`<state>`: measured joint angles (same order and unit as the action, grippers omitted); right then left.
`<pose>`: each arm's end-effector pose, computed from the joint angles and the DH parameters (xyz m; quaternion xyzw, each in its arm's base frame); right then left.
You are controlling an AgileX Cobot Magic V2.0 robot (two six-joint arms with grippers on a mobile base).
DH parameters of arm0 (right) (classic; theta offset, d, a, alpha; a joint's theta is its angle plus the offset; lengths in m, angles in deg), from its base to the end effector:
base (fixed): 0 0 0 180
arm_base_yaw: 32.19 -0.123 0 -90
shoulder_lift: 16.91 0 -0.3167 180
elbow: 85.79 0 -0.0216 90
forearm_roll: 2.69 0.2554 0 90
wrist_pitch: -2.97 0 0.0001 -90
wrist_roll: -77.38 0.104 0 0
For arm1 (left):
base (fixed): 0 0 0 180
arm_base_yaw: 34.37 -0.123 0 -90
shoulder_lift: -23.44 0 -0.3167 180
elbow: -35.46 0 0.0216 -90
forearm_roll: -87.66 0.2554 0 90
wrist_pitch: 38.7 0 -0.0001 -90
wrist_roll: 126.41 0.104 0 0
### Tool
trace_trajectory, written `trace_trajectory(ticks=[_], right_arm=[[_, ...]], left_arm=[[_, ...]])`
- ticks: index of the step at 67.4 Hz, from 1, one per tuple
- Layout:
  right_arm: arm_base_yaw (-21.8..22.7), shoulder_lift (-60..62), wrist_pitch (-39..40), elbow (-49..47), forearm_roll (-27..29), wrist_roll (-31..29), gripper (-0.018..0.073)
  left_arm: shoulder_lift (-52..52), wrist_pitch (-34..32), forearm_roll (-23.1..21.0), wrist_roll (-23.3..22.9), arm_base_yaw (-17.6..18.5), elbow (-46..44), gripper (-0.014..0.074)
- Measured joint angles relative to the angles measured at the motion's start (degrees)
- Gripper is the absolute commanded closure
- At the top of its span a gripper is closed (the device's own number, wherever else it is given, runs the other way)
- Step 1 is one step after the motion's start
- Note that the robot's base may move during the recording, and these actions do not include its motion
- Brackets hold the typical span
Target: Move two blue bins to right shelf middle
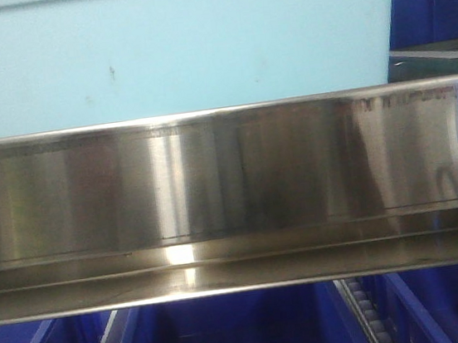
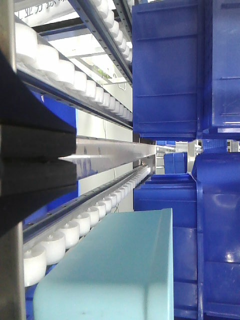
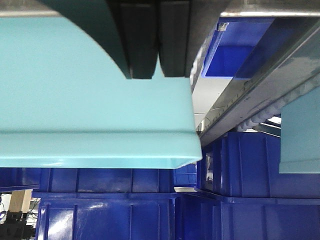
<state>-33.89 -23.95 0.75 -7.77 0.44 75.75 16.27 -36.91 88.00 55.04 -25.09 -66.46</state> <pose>0.0421 0.0015 0.2102 -0.0020 0.6901 0.0209 0.7234 0.0418 -0.0068 0.2105 0.0664 0.6854 -0.0473 0.7236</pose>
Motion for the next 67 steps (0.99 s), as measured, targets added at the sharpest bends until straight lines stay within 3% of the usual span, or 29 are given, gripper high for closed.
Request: trace_trajectory(ticks=[46,67], right_arm=[[0.00,0.00,0.14,0.00,0.00,0.00,0.0721],[0.00,0.03,9.03,0.00,0.00,0.00,0.0721]], left_arm=[[0.00,-3.25,0.00,0.00,0.00,0.00,0.0707],[0.00,-11.27,-2.33,0.00,0.00,0.00,0.0707]])
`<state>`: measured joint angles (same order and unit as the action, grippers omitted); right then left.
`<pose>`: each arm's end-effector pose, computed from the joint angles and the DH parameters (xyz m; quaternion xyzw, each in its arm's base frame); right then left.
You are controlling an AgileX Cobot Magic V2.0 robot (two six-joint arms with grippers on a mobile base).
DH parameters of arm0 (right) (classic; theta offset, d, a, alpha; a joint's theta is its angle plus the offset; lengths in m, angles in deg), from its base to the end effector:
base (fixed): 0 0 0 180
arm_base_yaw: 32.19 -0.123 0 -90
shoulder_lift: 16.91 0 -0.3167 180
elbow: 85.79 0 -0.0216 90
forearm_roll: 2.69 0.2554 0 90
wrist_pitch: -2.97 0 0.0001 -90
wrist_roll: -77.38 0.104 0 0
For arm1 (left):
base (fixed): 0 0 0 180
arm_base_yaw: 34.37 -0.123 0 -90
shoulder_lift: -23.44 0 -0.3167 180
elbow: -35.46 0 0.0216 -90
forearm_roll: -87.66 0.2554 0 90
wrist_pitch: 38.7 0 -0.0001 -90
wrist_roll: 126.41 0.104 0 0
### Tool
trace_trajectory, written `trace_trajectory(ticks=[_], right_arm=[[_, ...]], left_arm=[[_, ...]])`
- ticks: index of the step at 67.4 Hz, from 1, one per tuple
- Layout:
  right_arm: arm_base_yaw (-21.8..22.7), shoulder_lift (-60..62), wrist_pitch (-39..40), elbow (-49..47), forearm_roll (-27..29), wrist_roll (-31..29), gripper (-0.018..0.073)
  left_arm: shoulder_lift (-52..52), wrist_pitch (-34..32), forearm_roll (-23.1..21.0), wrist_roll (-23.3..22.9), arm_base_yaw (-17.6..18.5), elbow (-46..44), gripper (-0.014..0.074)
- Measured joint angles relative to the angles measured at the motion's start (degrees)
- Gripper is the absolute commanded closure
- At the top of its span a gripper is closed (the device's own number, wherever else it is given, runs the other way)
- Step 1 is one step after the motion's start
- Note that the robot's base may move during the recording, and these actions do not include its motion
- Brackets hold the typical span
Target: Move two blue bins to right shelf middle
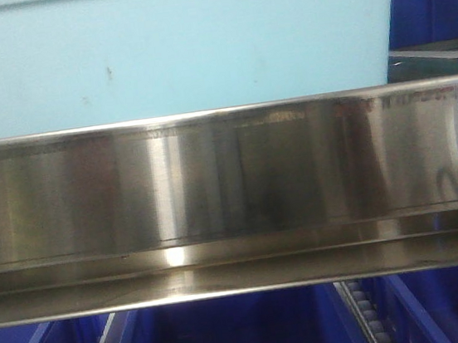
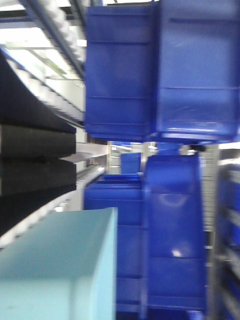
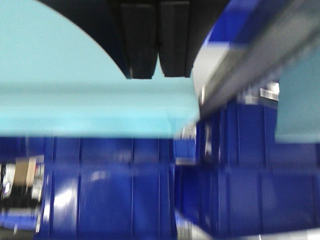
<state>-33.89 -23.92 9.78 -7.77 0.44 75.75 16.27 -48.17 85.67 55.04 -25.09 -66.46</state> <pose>0.0401 0.0005 0.2264 0.0013 0.6309 0.0195 0.7756 0.0389 -0.0058 0.2306 0.0447 0.6126 -0.0656 0.7864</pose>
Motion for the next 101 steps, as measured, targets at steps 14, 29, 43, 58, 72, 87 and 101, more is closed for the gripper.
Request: trace_trajectory(ticks=[14,29,43,58,72,87,101], right_arm=[[0.00,-0.01,-5.43,-7.39,0.00,0.00,0.0721],[0.00,-1.79,-19.10,-24.13,0.26,0.00,0.0515],[0.00,-9.03,-23.58,-34.51,0.41,0.00,-0.0019],[-1.96,-20.17,-26.62,-41.36,3.77,0.00,-0.0010],[-10.51,-34.31,-34.16,-52.19,6.96,-0.46,-0.0010],[-21.85,-53.06,-50.26,-69.17,7.44,-0.89,-0.0010],[-23.27,-69.05,-68.47,-85.44,1.57,7.92,-0.0010]], left_arm=[[0.02,4.57,-0.50,0.00,0.00,-9.62,0.0568],[-6.23,21.99,1.57,0.00,0.00,-27.27,0.0245],[-16.81,34.71,2.00,0.00,0.00,-39.18,0.0064],[-28.61,41.18,1.17,0.00,6.51,-48.60,0.0015],[-39.62,45.16,1.18,0.00,15.22,-57.65,0.0015],[-54.30,58.18,1.18,-1.14,17.60,-72.92,0.0015],[-66.11,70.44,4.48,-5.29,17.60,-81.03,0.0016]])
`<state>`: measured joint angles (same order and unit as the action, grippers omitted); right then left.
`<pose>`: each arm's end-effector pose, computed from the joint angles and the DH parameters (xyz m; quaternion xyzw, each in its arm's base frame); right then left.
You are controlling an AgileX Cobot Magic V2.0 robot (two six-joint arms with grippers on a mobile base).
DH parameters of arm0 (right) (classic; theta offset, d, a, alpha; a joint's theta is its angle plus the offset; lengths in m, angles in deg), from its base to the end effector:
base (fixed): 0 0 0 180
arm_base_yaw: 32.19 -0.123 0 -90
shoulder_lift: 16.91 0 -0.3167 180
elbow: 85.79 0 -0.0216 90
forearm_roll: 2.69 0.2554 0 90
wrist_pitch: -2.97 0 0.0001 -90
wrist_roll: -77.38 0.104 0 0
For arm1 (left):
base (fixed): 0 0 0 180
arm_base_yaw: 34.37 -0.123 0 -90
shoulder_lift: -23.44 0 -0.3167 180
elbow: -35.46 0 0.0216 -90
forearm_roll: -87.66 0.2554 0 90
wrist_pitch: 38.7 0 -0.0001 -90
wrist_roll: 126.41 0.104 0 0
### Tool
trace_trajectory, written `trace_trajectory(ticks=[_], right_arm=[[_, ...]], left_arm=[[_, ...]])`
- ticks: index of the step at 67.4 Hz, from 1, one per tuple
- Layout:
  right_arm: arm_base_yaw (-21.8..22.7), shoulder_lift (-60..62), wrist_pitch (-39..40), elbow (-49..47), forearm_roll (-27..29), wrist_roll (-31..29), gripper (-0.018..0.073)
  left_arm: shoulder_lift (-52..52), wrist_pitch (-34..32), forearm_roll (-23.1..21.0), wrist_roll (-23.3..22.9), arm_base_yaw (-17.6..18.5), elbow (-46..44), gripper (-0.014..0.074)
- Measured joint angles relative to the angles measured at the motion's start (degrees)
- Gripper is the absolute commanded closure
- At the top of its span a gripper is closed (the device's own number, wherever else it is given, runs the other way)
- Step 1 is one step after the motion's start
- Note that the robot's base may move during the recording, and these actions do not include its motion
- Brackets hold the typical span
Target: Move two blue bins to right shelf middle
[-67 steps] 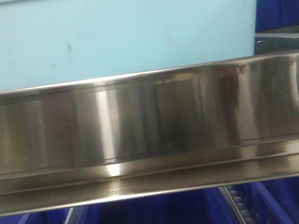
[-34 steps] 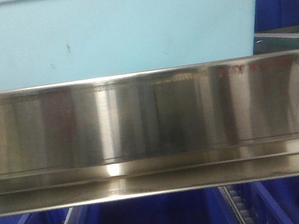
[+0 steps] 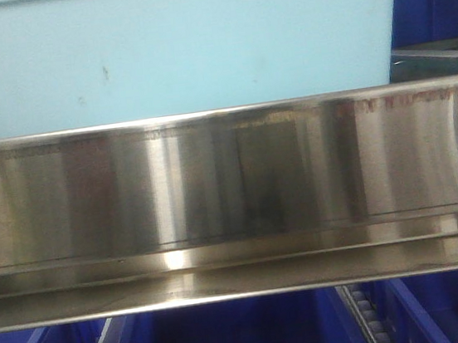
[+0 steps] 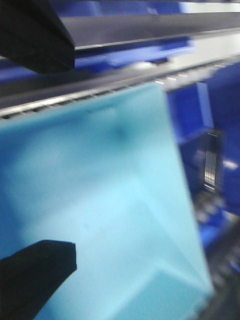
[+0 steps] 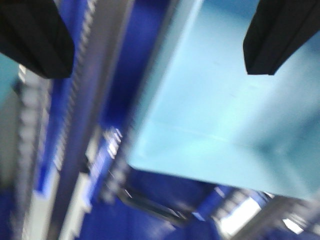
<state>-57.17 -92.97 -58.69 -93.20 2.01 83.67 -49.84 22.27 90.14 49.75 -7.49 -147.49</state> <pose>0.2079 0.1051 0.4764 -0.1448 0.8951 0.1526 0.3932 0.1981 -0.0960 0.4640 0.1836 0.8921 -0.0884 0.4032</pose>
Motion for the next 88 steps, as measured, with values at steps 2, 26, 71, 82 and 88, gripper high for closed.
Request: trace_trajectory(ticks=[2,26,71,82,88], right_arm=[[0.00,-1.58,-2.08,-1.86,-1.41,1.16,-0.0010],[-2.47,-14.21,-8.44,-9.28,-4.70,4.88,-0.0009],[-2.69,-29.70,-7.45,-9.28,-3.18,5.20,0.0228],[-2.69,-30.32,-7.07,-9.28,-2.46,5.31,0.0595],[-3.09,-30.39,-6.86,-9.38,-1.47,5.86,0.0726]], left_arm=[[-1.24,1.06,0.65,-0.28,0.00,-0.68,0.0016],[-13.39,6.44,0.34,-0.87,-7.39,-2.75,0.0016],[-22.97,6.87,-2.91,0.42,-7.79,-2.75,0.0235],[-23.30,6.87,-3.11,0.42,-7.79,-2.75,0.0602],[-23.30,6.87,-4.63,-0.03,-7.79,-2.75,0.0706]])
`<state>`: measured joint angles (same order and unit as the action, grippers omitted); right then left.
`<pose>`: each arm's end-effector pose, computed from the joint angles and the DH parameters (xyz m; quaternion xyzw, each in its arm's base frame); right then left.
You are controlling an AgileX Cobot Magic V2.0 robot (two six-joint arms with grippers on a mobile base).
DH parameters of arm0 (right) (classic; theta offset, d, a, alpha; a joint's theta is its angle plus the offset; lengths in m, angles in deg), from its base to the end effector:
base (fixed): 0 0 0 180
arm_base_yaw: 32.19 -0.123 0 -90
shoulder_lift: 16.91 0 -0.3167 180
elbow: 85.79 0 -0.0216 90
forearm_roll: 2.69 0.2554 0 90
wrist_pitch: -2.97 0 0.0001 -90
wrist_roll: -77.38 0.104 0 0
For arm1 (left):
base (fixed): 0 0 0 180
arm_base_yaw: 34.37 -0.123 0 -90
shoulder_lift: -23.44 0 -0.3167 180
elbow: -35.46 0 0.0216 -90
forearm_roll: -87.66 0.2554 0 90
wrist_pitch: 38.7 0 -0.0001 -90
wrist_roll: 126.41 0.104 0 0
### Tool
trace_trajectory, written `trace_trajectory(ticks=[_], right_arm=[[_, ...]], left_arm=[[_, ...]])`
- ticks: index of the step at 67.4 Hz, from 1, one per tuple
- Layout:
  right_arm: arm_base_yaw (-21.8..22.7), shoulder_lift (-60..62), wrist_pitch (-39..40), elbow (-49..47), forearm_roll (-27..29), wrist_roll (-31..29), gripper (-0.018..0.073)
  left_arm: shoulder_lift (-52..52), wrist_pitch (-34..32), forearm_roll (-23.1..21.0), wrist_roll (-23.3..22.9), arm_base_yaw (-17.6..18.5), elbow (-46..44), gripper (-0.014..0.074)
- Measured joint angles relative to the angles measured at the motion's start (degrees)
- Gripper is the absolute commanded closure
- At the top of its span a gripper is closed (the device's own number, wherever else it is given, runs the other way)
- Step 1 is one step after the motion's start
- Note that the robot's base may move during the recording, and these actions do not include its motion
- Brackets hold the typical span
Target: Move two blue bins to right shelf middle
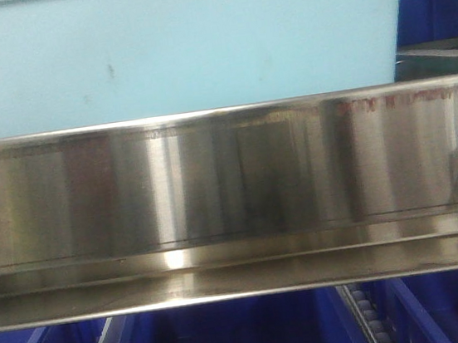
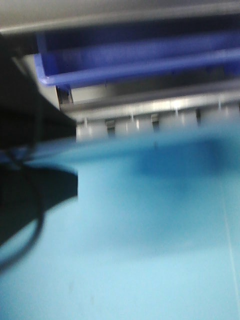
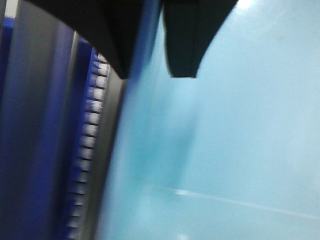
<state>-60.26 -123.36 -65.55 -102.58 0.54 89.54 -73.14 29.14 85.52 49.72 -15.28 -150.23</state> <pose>0.3358 0.1853 0.3534 -0.1307 0.9728 0.0911 0.1681 0.3103 -0.1112 0.3584 0.1264 0.9745 -0.0547 0.1772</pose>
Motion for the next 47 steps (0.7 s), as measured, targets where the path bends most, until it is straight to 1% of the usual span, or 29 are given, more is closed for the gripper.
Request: trace_trajectory(ticks=[3,18,30,41,47], right_arm=[[-0.10,0.00,0.10,0.00,-0.11,0.23,0.0709],[-0.10,0.00,0.10,0.00,-0.07,0.51,0.0711],[-0.10,0.37,-0.36,0.00,-0.07,0.51,0.0711],[-0.10,3.77,0.50,0.00,-0.07,0.74,0.0711],[-0.10,6.23,0.81,-1.01,-0.75,0.86,0.0711]], left_arm=[[0.00,0.00,0.01,-0.17,0.00,0.00,0.0707],[-0.07,0.00,0.01,-0.18,0.00,-0.13,0.0707],[1.13,0.47,-0.98,-0.18,0.00,-0.26,0.0707],[3.70,1.54,-1.55,-0.18,0.00,-3.88,0.0707],[5.01,2.37,-1.84,-0.18,0.00,-7.62,0.0707]])
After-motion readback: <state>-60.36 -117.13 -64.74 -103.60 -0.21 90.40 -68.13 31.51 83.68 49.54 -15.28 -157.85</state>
